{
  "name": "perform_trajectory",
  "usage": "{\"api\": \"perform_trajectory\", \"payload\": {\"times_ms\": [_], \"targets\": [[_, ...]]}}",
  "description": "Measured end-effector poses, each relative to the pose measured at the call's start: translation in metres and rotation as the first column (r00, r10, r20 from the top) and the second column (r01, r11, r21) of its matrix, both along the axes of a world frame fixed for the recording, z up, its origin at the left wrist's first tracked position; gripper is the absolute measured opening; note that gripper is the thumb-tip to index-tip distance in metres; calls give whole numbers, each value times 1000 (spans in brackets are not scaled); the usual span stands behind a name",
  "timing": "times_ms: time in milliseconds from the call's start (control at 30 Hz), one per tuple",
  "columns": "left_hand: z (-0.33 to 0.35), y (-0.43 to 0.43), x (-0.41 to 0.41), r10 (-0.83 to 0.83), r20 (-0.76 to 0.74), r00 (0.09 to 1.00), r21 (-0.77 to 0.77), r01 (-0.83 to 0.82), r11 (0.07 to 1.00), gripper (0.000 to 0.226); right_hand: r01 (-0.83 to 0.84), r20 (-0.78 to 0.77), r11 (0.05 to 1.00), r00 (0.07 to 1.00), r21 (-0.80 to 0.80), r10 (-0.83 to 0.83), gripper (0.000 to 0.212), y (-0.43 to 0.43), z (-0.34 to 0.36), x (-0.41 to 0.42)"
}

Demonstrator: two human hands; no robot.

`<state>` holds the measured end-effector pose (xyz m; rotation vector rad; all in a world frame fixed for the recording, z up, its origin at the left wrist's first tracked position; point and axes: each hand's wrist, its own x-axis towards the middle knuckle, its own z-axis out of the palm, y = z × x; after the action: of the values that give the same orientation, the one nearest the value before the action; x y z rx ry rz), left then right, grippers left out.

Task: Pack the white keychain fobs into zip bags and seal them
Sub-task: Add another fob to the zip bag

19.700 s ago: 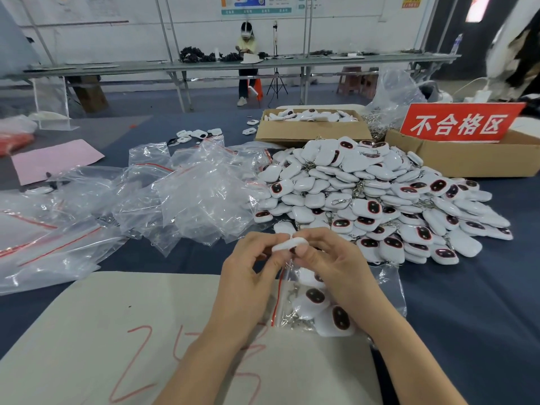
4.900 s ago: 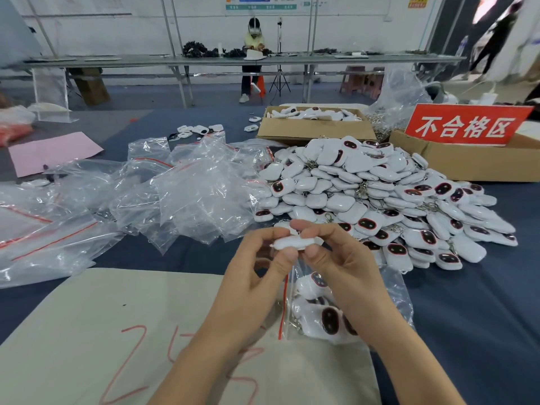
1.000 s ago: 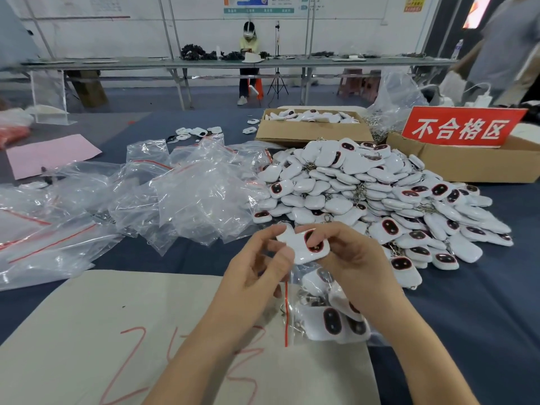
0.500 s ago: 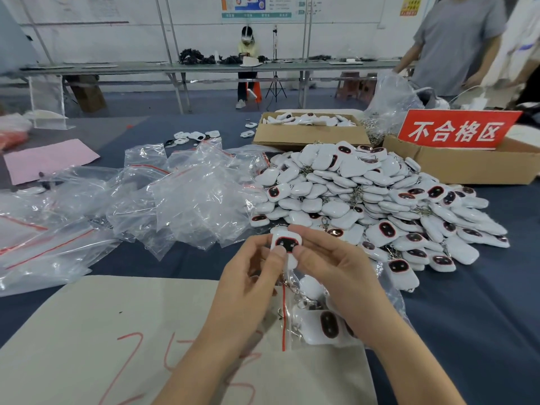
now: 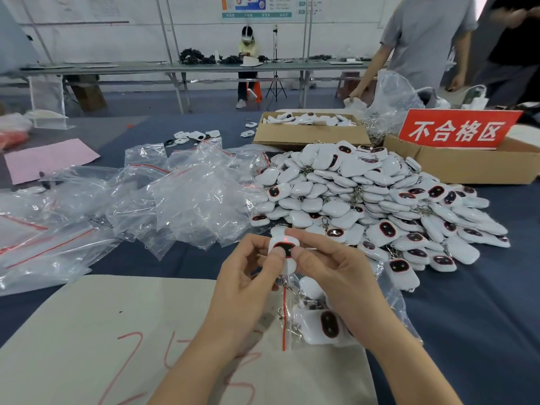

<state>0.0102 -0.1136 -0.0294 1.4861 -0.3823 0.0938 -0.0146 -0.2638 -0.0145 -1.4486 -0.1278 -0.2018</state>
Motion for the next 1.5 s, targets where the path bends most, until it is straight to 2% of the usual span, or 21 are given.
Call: {"api": "perform_trajectory", "payload": {"times_ms": [300, 633, 1033, 1267, 1433, 1500], "targets": [[-2, 0, -3, -22, 16, 1000, 73, 21, 997, 7, 86, -14, 996, 996, -30, -87, 29, 1, -2, 3], [-2, -1, -3, -30, -18, 999, 38, 31, 999, 16, 44, -19, 999, 999, -26, -44, 29, 0, -2, 3], [0, -1, -1, -37, -68, 997, 15, 38, 999, 13, 21, 0, 1000, 1000, -4, -21, 24, -3, -7, 6], [-1, -1, 0, -3, 22, 1000, 15, 3, 1000, 14, 7, 34, 1000, 999, -29, -6, 24, -2, -3, 4], [-9, 3, 4, 150, 235, 960, 235, -206, 950, 19, 51, 37, 990, 998, -131, -47, 9, -3, -5, 3], [-10, 1, 4, 169, 298, 939, 257, -250, 934, 22, 65, 48, 985, 997, -158, -58, 15, -5, -7, 3]]}}
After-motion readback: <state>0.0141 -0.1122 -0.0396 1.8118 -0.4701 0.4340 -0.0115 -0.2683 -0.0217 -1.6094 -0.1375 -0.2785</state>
